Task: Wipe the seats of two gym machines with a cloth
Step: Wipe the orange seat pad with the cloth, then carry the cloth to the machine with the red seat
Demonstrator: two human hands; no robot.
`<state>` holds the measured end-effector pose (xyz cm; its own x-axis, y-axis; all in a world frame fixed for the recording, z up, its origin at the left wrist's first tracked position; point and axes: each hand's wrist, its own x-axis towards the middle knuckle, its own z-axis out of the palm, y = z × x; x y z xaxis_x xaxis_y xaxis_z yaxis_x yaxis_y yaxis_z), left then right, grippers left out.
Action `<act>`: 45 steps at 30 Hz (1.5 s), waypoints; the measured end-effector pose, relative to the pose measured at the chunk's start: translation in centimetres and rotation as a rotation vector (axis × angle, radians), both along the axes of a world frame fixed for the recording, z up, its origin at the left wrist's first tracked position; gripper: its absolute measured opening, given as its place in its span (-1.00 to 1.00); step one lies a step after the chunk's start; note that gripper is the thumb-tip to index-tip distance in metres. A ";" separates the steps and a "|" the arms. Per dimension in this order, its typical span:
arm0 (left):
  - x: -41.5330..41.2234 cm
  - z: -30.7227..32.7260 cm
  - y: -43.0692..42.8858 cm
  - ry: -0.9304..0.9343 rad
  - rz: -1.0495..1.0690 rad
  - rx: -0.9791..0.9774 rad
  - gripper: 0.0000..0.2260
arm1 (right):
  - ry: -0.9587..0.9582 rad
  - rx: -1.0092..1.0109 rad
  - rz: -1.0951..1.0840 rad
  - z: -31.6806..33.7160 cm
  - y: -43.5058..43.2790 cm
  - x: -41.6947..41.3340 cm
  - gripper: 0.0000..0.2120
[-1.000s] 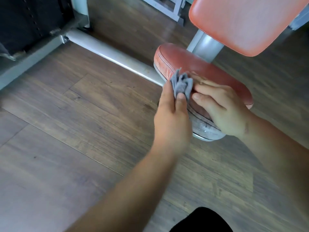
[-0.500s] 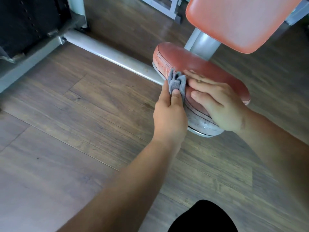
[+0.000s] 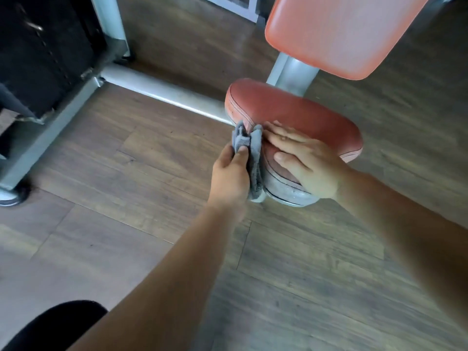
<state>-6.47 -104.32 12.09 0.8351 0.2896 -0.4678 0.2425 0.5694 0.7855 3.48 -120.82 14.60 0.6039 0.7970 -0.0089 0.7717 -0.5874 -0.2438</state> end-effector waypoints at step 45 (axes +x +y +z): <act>-8.3 51.2 -23.1 -0.601 -1.433 1.322 -0.42 | 0.119 0.842 -1.571 50.1 -21.1 -31.0 -0.92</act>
